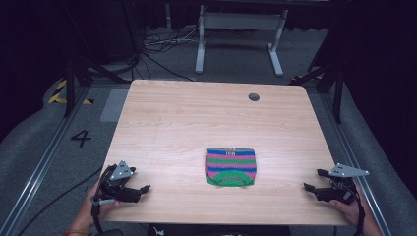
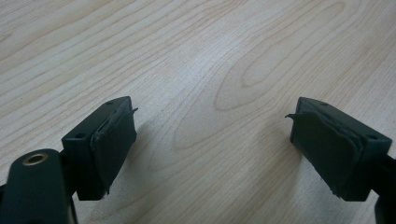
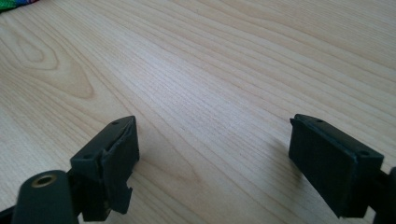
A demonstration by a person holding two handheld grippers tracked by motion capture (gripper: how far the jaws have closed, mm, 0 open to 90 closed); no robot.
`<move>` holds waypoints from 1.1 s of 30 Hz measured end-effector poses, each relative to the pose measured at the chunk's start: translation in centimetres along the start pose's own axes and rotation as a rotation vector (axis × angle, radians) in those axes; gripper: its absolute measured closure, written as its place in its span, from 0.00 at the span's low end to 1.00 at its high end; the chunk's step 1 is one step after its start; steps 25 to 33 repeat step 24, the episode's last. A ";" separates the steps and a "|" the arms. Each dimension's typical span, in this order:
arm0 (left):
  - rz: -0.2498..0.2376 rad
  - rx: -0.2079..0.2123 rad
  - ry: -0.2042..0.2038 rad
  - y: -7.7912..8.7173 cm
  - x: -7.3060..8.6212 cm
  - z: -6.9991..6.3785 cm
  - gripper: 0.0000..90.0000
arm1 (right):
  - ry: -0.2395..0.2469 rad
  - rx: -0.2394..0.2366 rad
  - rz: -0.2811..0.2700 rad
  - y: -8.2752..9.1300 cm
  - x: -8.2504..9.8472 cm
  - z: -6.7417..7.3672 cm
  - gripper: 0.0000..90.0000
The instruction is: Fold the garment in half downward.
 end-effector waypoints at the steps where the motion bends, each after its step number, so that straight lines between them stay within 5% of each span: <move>1: 0.000 0.000 0.000 0.0 0.0 0.0 0.16 | 0.000 0.001 0.000 0.0 0.0 0.0 0.18; 33: 0.005 -0.001 -0.001 -0.1 -0.1 0.1 0.14 | -0.003 0.003 0.000 0.0 0.0 0.0 0.18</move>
Point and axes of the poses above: each handheld gripper's, and its own axes: y roughly backward along the jaws, x roughly out of its underside, z roughly to its left, the point moved 3 cm from there along -y, roughly forward along the jaws, and after that the axes turned 13 degrees about z, right-handed, at the moved point
